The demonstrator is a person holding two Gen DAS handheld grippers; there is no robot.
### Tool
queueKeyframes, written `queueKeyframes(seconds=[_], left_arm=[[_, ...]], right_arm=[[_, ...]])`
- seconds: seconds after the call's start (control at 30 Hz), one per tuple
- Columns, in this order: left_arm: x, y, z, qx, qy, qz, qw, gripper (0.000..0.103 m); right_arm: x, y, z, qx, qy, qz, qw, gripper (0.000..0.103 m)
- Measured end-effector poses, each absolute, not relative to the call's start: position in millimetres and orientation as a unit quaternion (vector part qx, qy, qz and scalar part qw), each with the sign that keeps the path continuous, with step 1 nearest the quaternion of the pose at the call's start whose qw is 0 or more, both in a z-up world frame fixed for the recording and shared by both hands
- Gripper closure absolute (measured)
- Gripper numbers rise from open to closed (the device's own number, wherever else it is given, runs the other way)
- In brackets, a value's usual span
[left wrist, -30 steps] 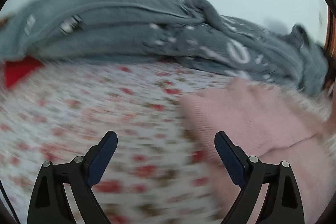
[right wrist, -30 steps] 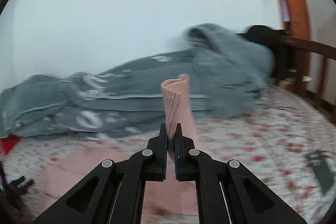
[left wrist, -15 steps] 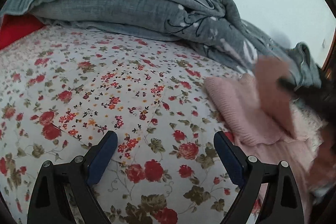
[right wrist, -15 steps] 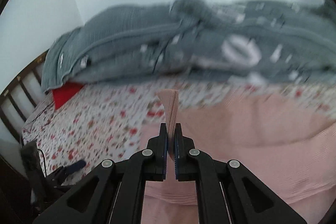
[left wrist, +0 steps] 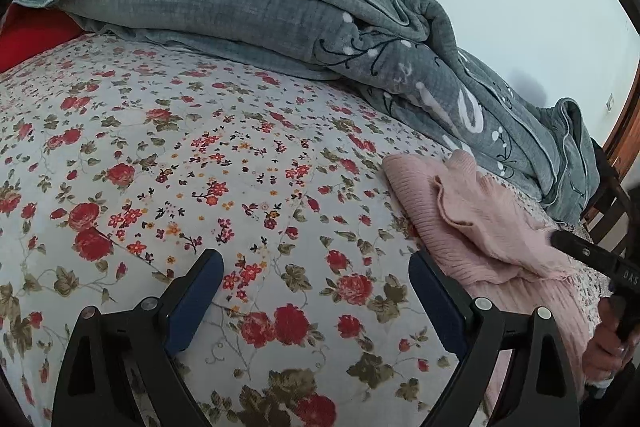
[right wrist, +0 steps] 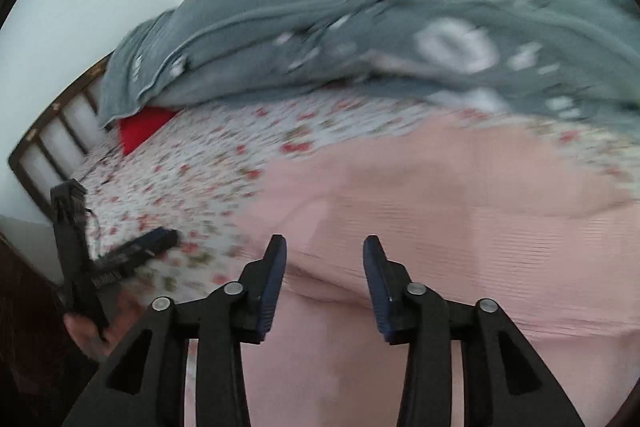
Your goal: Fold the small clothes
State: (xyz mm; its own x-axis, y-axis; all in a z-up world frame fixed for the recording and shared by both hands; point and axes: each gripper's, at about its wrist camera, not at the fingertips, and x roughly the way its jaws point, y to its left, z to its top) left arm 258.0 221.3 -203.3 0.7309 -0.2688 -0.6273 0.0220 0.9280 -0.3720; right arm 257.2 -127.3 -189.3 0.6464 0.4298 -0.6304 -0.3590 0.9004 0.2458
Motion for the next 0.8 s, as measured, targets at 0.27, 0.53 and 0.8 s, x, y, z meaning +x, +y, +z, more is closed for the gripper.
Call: queueKeyframes(seconds=[0.27,0.53,0.8], left_arm=[[275.0,126.9,-174.4,-0.119,0.362,-0.144,0.913,0.014],[290.7,113.3,-190.1,-0.216,0.377,-0.112,0.894,0.076],[274.3,119.3,-210.2,-0.253,0.391,-0.122,0.876,0.096]], right_arm=[[238.7,-280.0,-196.7,0.053,0.338,0.045,0.939,0.054],[242.0,-323.4,-226.5,0.116,0.354,0.052,0.927,0.054],[250.7,-321.0,-236.6,0.123,0.369,0.047,0.92,0.054]])
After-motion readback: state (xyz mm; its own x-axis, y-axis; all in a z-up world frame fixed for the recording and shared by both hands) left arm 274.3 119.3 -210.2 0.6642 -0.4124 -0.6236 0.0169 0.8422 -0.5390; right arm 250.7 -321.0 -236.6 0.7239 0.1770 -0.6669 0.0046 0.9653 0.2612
